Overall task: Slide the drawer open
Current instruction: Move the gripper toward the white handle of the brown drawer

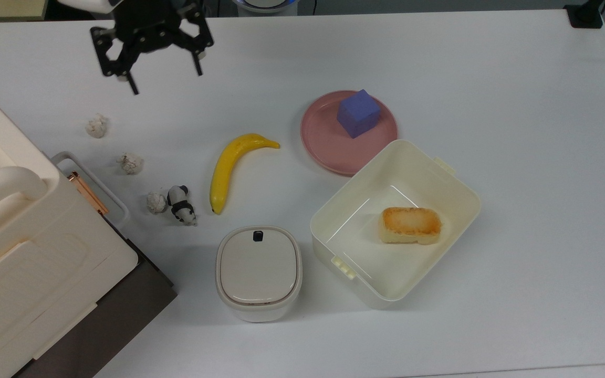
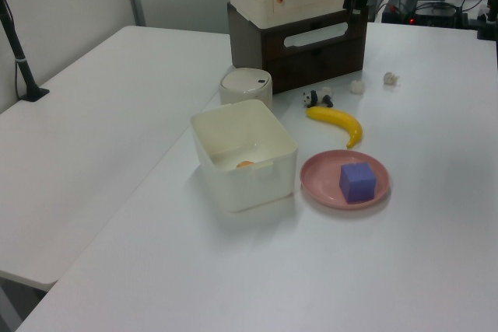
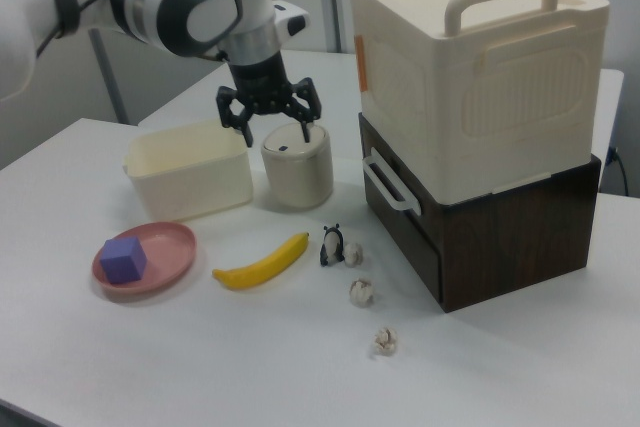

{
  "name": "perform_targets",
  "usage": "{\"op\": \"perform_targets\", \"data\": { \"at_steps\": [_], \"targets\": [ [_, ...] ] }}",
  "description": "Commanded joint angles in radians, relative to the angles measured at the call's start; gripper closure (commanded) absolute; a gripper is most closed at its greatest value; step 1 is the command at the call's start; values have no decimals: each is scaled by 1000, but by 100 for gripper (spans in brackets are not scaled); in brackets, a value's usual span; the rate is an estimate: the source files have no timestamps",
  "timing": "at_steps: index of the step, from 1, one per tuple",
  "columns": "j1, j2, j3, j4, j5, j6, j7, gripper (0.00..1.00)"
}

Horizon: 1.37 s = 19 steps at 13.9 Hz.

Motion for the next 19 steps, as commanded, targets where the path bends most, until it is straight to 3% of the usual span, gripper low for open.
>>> {"op": "perform_targets", "data": {
  "at_steps": [1,7,19],
  "targets": [
    [2,37,-16,-15,-44,105,-73,0],
    [-4,128,-16,-11,-100,231,-106,0],
    [-10,240,-43,20,-106,361,-99,0]
  ]
}}
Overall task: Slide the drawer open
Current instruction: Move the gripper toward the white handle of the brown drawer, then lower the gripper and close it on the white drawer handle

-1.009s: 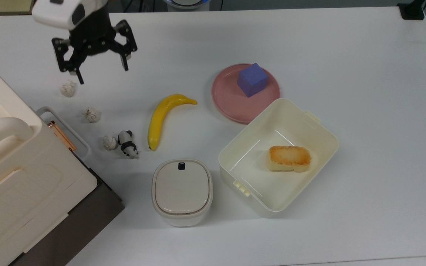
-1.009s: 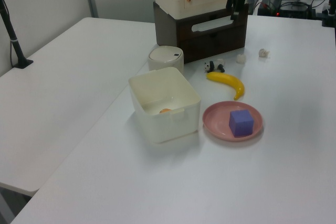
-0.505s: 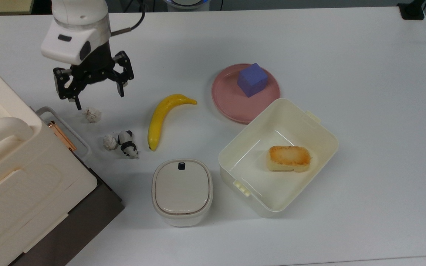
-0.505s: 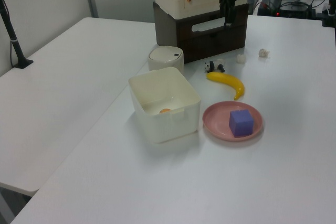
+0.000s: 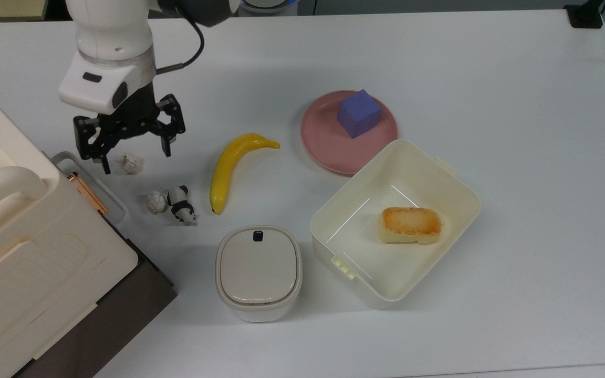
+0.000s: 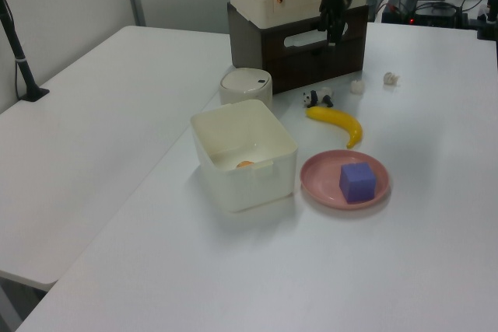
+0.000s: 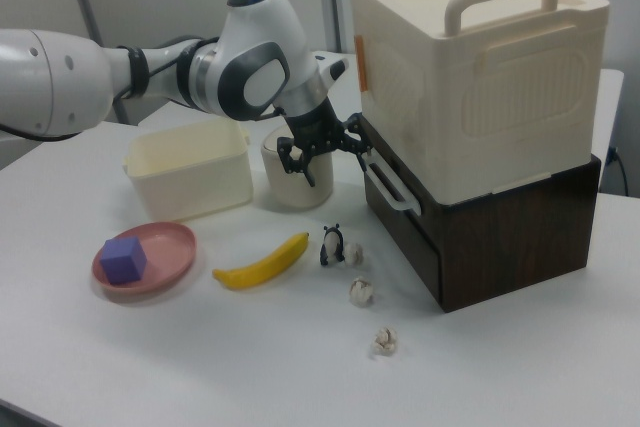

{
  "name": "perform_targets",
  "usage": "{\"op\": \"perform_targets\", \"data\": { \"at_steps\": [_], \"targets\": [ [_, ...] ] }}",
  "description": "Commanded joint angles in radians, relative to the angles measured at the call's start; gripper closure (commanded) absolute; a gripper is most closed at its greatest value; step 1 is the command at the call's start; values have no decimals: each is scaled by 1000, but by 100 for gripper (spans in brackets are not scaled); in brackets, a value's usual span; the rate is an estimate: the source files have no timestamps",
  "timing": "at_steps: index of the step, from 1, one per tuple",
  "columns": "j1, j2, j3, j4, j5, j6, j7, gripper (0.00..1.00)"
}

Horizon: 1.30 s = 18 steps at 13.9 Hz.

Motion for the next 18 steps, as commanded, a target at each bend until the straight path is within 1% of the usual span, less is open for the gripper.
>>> {"op": "perform_targets", "data": {
  "at_steps": [1,4,5,9,16,18],
  "targets": [
    [-7,31,-22,16,-16,45,-13,0],
    [-14,77,-26,45,-16,88,-13,0],
    [-19,80,-34,48,-16,103,-13,0],
    [-28,97,-37,50,-16,116,-16,0],
    [-28,99,-45,48,-45,116,-28,0],
    [-28,97,-45,43,-46,114,-59,0]
  ]
}}
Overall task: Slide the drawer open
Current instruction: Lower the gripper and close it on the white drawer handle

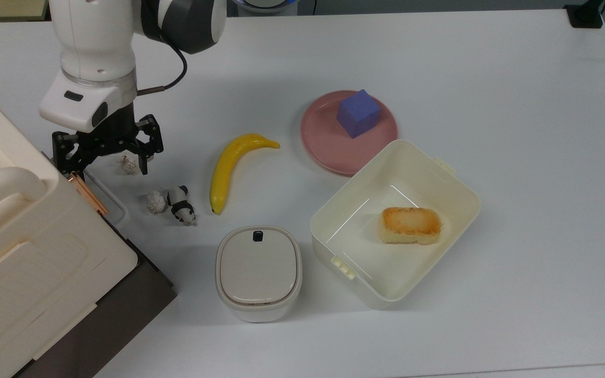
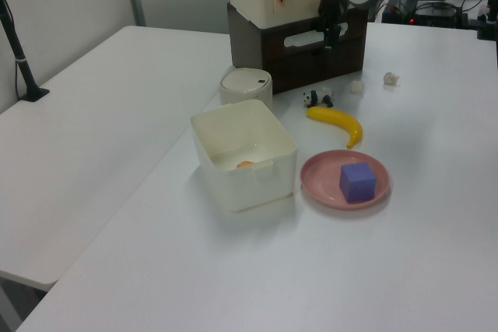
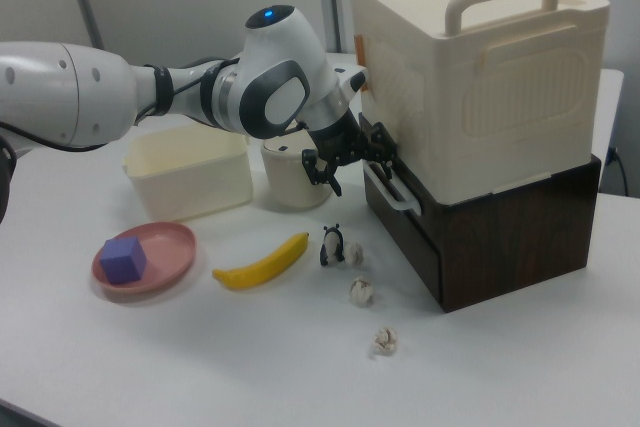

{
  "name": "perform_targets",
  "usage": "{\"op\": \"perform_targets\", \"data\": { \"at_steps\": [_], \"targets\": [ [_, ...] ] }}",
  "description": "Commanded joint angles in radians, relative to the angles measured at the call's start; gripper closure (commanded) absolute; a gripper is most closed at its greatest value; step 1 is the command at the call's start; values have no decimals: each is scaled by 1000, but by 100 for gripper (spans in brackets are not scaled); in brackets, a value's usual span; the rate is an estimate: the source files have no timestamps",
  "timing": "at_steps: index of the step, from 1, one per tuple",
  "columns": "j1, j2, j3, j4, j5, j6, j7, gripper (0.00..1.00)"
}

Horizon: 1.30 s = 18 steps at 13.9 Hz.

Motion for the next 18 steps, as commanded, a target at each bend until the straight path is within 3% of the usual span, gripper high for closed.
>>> {"op": "perform_targets", "data": {
  "at_steps": [1,18],
  "targets": [
    [-12,24,-21,16,-23,19,-65,0],
    [6,-25,-7,-34,-20,-40,-68,0]
  ]
}}
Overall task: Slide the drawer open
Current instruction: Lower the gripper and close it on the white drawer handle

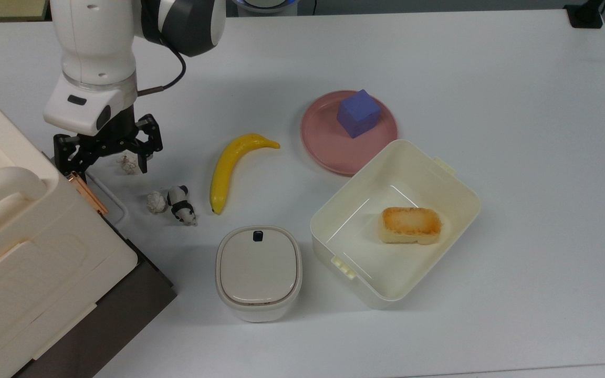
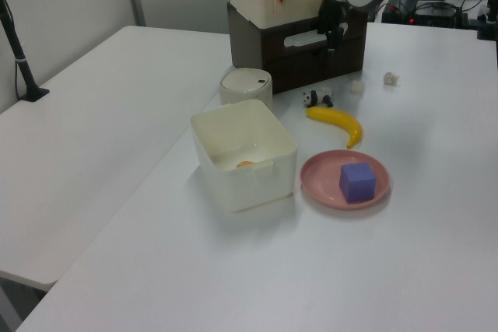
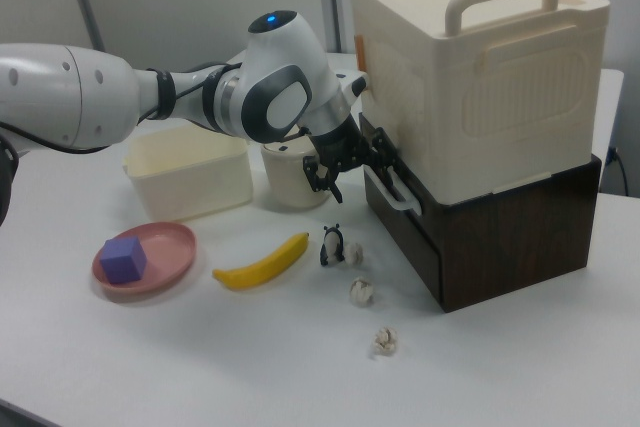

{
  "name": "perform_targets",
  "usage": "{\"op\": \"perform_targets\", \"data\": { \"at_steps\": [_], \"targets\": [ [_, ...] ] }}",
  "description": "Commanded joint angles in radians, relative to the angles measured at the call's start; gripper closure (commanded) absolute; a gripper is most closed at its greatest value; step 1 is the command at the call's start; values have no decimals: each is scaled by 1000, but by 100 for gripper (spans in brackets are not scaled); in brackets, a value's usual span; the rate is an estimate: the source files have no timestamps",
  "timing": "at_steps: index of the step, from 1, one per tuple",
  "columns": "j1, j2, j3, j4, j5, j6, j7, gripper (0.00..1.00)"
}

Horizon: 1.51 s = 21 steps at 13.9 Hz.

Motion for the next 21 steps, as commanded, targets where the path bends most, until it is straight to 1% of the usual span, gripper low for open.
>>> {"op": "perform_targets", "data": {
  "at_steps": [1,4,5,6,8,9,13,15,17,19,20,21],
  "targets": [
    [10,-36,-6,-21,-12,-64,-25,0],
    [19,-65,-5,-21,-10,-136,-28,0],
    [23,-70,-5,-24,-10,-142,-26,6],
    [25,-73,-5,-27,-10,-142,-22,15],
    [30,-81,-5,-34,-9,-144,-11,50],
    [31,-91,-3,-40,-9,-144,-11,52],
    [42,-113,-3,-64,-9,-156,-15,80],
    [40,-111,-5,-63,-9,-151,-14,80],
    [30,-119,-20,-38,-1,-145,-8,67],
    [22,-136,-58,-26,19,-142,-9,58],
    [22,-138,-66,-24,21,-141,-20,57],
    [25,-127,-63,-26,18,-110,-20,57]
  ]
}}
